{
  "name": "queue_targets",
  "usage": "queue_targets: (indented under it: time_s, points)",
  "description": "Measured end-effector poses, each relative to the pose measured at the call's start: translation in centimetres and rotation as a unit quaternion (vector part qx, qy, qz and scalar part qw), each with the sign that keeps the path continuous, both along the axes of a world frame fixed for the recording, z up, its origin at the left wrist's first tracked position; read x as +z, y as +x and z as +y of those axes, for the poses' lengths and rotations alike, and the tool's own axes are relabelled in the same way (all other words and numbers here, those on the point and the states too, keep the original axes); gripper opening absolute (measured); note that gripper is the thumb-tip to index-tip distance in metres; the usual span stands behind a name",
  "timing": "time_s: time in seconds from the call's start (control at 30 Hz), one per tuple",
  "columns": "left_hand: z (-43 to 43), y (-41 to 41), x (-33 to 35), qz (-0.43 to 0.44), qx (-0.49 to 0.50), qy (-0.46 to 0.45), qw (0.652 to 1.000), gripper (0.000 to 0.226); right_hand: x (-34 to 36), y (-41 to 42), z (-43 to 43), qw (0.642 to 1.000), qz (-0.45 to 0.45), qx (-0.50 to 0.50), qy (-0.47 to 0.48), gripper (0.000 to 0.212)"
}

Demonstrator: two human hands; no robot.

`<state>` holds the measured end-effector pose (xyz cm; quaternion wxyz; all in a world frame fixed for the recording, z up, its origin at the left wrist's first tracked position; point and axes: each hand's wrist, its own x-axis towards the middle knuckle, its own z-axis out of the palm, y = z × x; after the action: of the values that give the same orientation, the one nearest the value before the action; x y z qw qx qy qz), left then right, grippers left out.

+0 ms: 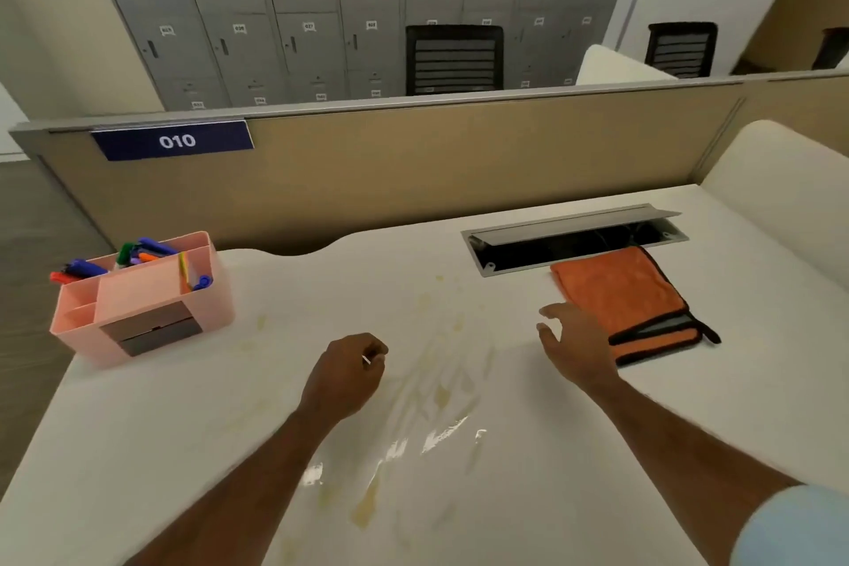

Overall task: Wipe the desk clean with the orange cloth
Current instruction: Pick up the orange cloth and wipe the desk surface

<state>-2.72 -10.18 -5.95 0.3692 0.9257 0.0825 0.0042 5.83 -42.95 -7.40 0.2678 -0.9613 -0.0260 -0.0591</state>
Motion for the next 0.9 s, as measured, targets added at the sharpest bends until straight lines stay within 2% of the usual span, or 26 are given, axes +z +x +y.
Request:
queue_targets:
  time_s: [0.13,0.2,0.23,0.3,0.4,0.47,0.53,0.6,0.7,0.8,0.83,0.9]
  points:
    - [-5.1,1.6,-0.1,-0.004,-0.036,-0.013,0.999,0.015,-0.2,1.0,-6.5,0.986,0.02,-0.063,-0.153,0.052]
    - [-7.6,2.1,-0.3,-0.002,-0.053,-0.02,0.998,0.015,-0.6,1.5,-8.6,0.983,0.063,-0.073,-0.156,0.063]
    - [-8.9,2.5,-0.5,0.001,-0.06,-0.021,0.998,0.016,-0.9,1.7,-9.4,0.984,0.086,-0.072,-0.14,0.061]
    - [-11.2,3.3,-0.7,0.004,-0.071,-0.03,0.997,0.018,-1.6,2.0,-10.2,0.985,0.101,-0.06,-0.128,0.046]
    - [-15.1,5.0,-0.5,0.015,-0.087,-0.05,0.995,0.02,-2.2,2.7,-11.1,0.987,0.043,-0.036,-0.153,0.019]
    - [-18.0,6.3,-0.4,0.042,-0.095,-0.073,0.992,0.021,-2.0,3.3,-11.5,0.988,0.038,-0.021,-0.151,0.013]
    - [-20.4,7.5,-0.4,0.1,-0.104,-0.107,0.984,0.025,-1.3,3.8,-11.4,0.994,0.043,-0.014,-0.103,0.021]
    - [-22.4,8.6,-0.6,0.149,-0.089,-0.165,0.971,0.037,-0.5,3.8,-10.9,1.0,0.024,-0.003,-0.011,0.032]
    - [-24.7,10.0,-0.2,0.177,-0.004,-0.273,0.946,0.049,0.5,3.1,-9.1,0.995,-0.001,0.034,0.093,0.032]
    - [-25.9,11.3,1.0,0.19,0.051,-0.336,0.921,0.05,0.4,1.9,-6.7,0.989,-0.018,0.072,0.125,0.023]
    - [-26.0,11.5,1.3,0.182,0.055,-0.33,0.925,0.044,0.3,1.6,-6.0,0.987,-0.017,0.084,0.138,0.017]
    - [-25.5,11.6,1.9,0.144,0.041,-0.243,0.958,0.026,0.4,0.7,-4.7,0.98,-0.008,0.098,0.17,0.014]
